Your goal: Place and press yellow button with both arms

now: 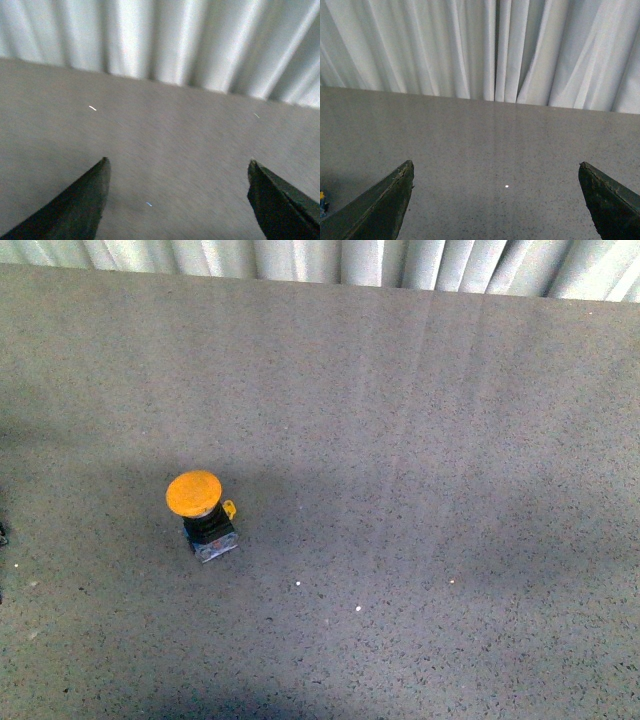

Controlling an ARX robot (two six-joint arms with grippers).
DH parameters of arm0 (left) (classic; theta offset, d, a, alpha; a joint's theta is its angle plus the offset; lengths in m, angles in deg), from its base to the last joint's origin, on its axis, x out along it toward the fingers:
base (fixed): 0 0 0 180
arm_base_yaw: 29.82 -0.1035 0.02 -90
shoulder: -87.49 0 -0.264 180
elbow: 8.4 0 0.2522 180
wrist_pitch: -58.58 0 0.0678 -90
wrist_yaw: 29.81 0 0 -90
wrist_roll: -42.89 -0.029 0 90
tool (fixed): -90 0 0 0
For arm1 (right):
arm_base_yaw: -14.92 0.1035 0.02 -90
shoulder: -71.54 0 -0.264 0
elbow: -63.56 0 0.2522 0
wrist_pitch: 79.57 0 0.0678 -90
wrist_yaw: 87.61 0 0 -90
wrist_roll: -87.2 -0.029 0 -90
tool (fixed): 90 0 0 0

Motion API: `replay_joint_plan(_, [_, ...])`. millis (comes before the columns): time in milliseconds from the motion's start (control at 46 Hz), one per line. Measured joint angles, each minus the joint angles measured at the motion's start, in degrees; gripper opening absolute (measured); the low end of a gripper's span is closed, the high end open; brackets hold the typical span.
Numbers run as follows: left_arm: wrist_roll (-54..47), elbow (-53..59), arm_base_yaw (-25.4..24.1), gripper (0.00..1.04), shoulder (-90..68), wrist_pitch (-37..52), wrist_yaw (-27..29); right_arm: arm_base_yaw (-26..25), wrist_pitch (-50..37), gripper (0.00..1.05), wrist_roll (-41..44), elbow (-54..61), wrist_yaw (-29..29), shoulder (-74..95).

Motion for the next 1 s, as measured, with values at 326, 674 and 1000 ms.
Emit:
replay_joint_plan(326, [-5.11,14.12,-0.94,0.16,21.00,-1.66,2.99,-0.74,1.75,0.96,-0.63,-0.55,-2.19,1.01])
replay_joint_plan(674, [-5.40,15.93,-0.94,0.01,36.13,-14.64,2.99,6.51,-4.79,0.96,-1.36,-23.82,-10.36,53.29])
replay_joint_plan(1000, [-5.40,15.96,-0.94,0.01,47.82,-25.44,3.02,22.53,-11.17,0.96,5.88,-44.48,-7.93,86.38])
